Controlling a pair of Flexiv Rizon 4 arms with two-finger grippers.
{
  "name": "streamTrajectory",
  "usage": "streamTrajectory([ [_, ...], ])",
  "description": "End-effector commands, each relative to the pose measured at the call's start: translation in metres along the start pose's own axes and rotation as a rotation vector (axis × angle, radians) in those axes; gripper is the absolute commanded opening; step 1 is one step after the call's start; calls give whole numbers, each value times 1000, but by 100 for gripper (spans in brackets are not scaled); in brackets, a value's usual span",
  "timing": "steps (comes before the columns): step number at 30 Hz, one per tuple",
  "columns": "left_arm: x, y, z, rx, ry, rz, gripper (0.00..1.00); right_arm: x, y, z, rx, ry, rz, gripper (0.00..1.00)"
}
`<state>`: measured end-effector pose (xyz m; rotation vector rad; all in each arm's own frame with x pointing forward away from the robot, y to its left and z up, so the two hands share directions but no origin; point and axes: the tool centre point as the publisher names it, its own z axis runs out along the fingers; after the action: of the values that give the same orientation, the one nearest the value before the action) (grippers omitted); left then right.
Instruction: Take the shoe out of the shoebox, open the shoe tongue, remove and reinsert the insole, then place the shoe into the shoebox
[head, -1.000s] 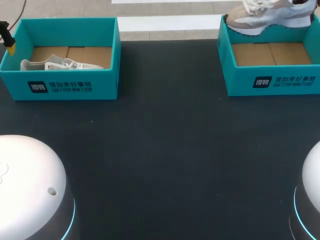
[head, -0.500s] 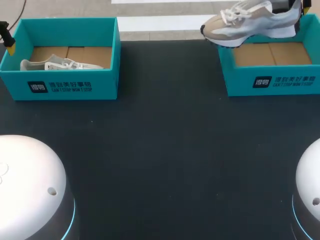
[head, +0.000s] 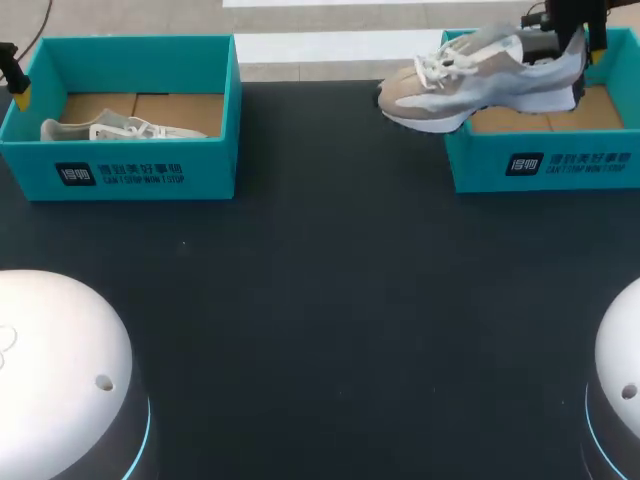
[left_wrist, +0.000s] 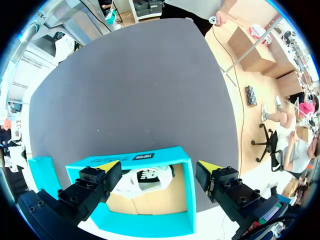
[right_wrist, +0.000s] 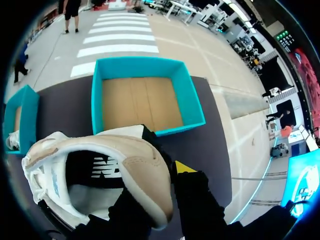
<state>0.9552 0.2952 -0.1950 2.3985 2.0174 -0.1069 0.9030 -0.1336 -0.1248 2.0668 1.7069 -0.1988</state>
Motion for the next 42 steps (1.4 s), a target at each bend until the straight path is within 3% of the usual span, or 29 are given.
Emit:
streamTrajectory([
  [1,-1,-2,0,-3,3,0,100,6,-26,-11,-131,10,-16,0],
  [6,-1,-2,0,-3,3,0,100,19,-42,-17,-109,57,-71,0],
  [28,-1,-2,0,-3,3,0,100,19,-42,-17,-109,57,-71,0],
  [30,-1,-2,0,-3,3,0,100,32,-48,-19,-81,24,-85,0],
  [42,-1,-2,0,-3,3,0,100,81,-76,-55,-69,124,15,0],
])
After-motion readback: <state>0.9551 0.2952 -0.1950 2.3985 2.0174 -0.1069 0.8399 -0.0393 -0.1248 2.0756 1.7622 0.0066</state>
